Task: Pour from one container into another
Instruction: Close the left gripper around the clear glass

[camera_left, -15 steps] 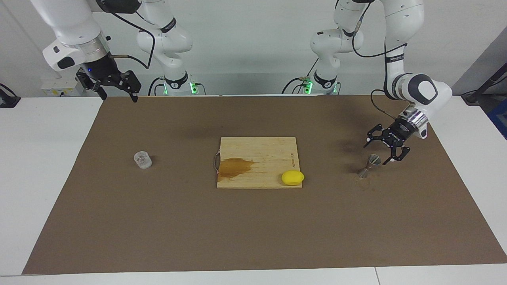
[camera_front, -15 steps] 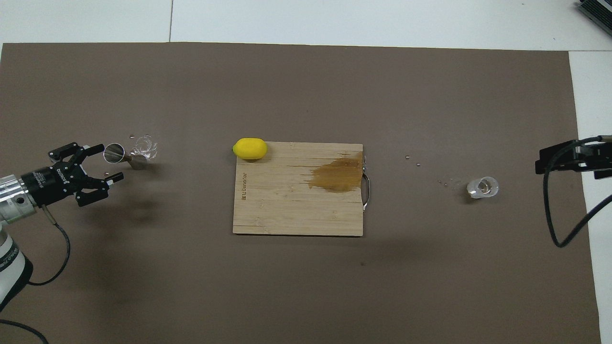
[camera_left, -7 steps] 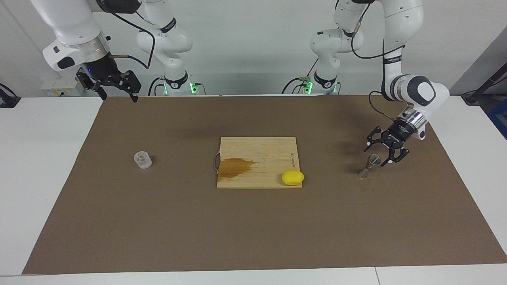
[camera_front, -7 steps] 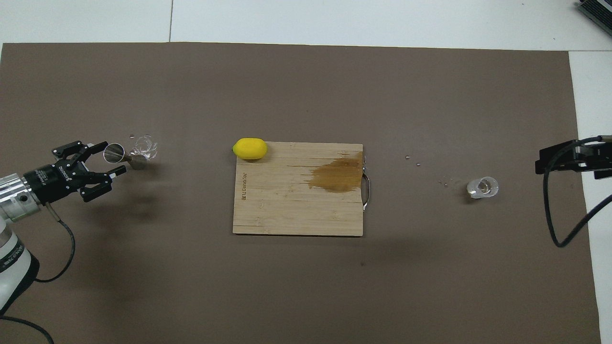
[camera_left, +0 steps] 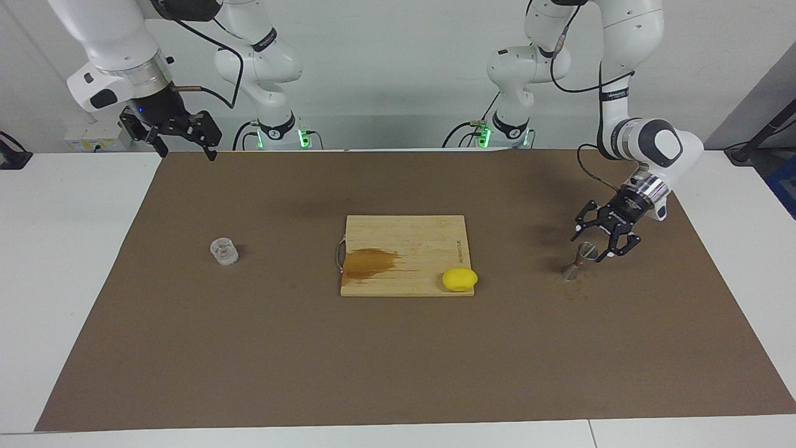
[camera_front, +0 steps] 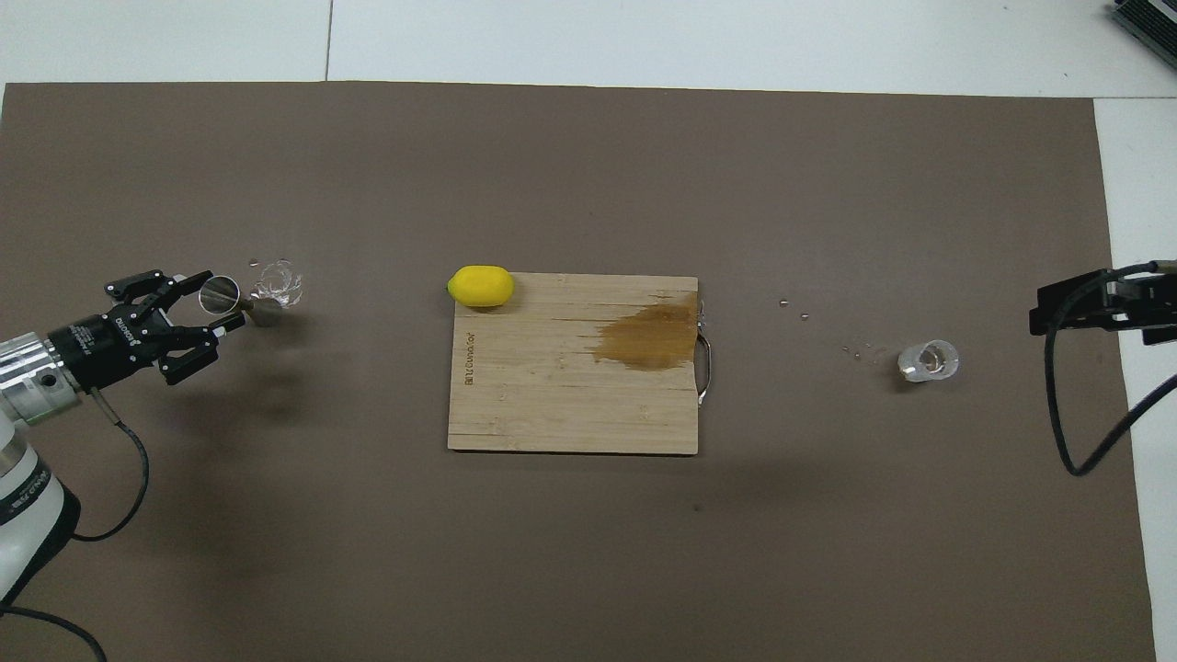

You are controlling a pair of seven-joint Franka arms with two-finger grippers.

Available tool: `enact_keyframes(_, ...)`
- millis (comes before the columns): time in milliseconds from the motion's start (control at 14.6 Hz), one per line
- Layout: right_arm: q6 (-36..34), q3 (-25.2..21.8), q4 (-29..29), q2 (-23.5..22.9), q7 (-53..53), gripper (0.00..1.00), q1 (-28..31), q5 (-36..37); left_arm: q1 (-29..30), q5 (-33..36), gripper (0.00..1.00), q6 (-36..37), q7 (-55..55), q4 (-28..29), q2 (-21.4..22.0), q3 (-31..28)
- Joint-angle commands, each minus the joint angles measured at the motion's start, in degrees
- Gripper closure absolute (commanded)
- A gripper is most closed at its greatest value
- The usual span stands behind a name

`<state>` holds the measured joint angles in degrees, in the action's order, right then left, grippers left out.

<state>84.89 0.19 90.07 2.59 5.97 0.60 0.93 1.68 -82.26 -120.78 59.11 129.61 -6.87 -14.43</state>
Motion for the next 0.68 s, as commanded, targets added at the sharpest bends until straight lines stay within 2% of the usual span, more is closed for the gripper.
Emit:
enact_keyframes(0, -0.08, 0.33, 0.72, 0.84, -1.40, 0.00, 0.64, -0.49, -0.88, -1.50, 0.33, -1.12, -2.33, 0.38, -0.51, -0.42)
enact_keyframes(137, -0.08, 0.33, 0.72, 0.84, -1.40, 0.00, 0.64, -0.49, -0.88, -1.50, 0.36, -1.12, -2.94, 0.55, -0.86, -0.42)
enact_keyframes(205, -0.08, 0.33, 0.72, 0.84, -1.40, 0.00, 0.64, -0.49, -0.80, -1.50, 0.47, -1.03, -2.95, 0.56, -1.12, -0.42)
enact_keyframes(274, -0.08, 0.33, 0.72, 0.84, -1.40, 0.00, 0.64, -0.49, -0.71, -1.50, 0.81, -1.03, -2.77, 0.64, -1.12, -0.51)
enact_keyframes(342, -0.08, 0.33, 0.72, 0.84, -1.40, 0.00, 0.64, -0.49, -0.53, -1.50, 1.00, -0.86, -2.86, 0.73, -1.12, -0.51)
enact_keyframes(615, -0.08, 0.33, 0.72, 0.84, -1.40, 0.00, 0.72, -0.49, -0.88, -1.15, 1.00, 4.22, -1.28, -2.25, -1.21, -0.68)
